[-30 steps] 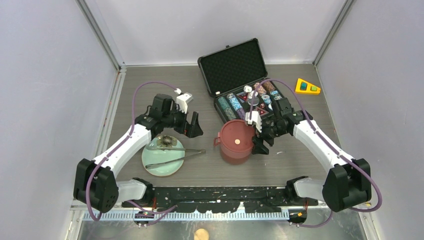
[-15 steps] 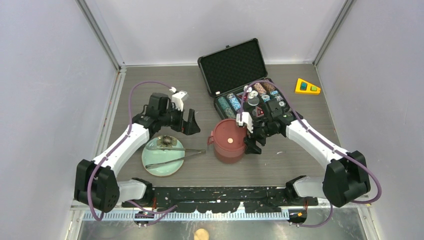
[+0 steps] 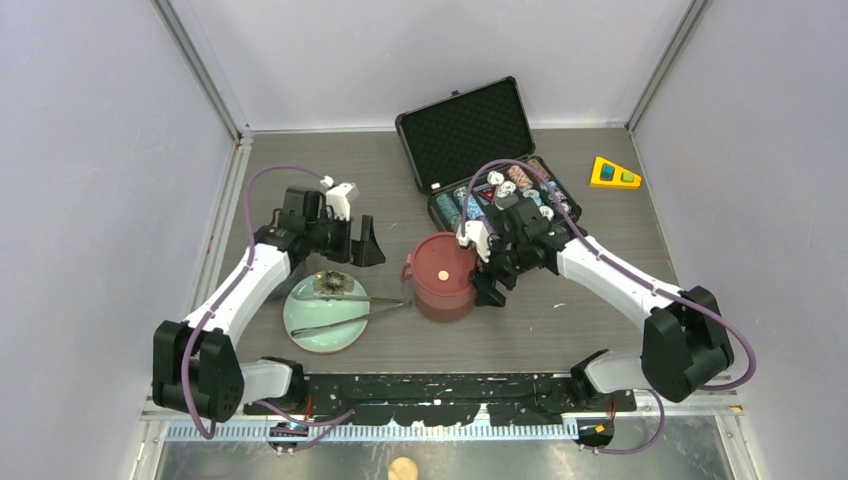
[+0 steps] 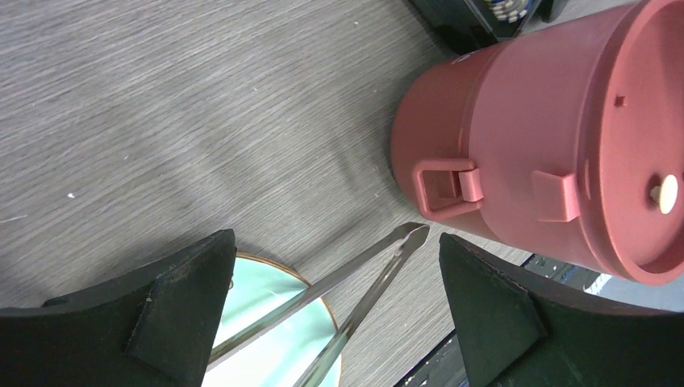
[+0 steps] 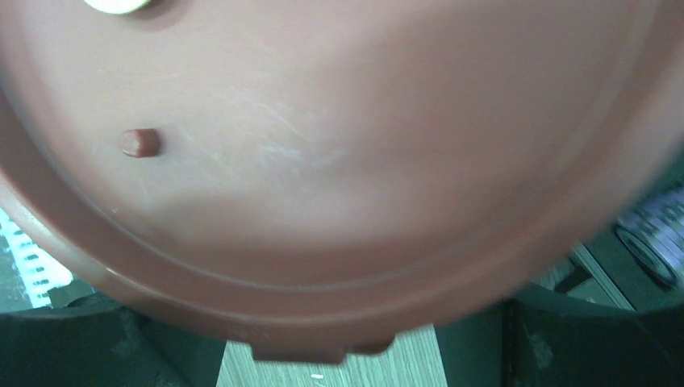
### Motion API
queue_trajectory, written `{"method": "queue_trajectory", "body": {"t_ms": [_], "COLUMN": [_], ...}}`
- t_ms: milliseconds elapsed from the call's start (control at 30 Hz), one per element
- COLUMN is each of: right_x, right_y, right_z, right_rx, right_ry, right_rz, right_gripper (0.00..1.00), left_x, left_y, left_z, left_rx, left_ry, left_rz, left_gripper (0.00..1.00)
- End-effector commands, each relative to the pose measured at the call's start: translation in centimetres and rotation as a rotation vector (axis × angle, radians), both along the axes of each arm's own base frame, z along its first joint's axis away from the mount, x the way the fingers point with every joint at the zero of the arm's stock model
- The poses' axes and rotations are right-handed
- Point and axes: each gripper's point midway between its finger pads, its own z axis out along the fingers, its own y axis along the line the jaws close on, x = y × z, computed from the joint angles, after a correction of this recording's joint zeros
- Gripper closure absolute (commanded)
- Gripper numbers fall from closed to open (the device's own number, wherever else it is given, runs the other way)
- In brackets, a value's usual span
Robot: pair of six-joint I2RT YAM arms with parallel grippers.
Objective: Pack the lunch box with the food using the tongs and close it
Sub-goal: Close the fastener on the packing box.
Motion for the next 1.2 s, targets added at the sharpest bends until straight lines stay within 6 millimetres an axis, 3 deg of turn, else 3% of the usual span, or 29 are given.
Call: {"method": "queue_trajectory", "body": {"t_ms": [0, 233, 333, 467, 733, 967, 1167], "right_x": [3.2, 1.2, 1.7, 2.6, 2.7, 1.4, 2.0], "right_y": [-1.1, -5.9, -6.4, -5.3, -6.3, -5.3, -5.5], "right_z": [3.8, 6.0, 7.7, 9.8, 5.7, 4.3, 2.9], "right_rx": [0.004, -0.079, -0.028, 0.076, 0.037, -0.015, -0.098], "right_ry": [-0.088, -0.088, -0.038, 0.134, 0.259, 0.226, 0.232], "right_rz": [-0.208, -0.391, -0.574, -0.789, -0.973, -0.942, -0.959], "right_gripper": [0.15, 0.09, 0.07, 0.06, 0.06, 0.06, 0.06], "left_x": [0.3, 0.4, 0.9, 1.1, 0.3, -0.2, -0.2], "left_y": [0.8, -0.1, -0.4, -0.7, -1.0, -2.1, -2.5], "left_z": [-0.4, -1.4, -1.4, -1.7, -2.9, -4.1, -4.4], "left_rx": [0.049, 0.008, -0.014, -0.026, 0.024, 0.075, 0.074], "left_ry": [0.013, 0.062, 0.063, 0.09, 0.109, 0.122, 0.133], "left_rz": [0.028, 0.019, 0.033, 0.038, -0.005, -0.064, -0.072], "left_gripper": [0.0, 0.02, 0.02, 0.04, 0.11, 0.13, 0.13]}}
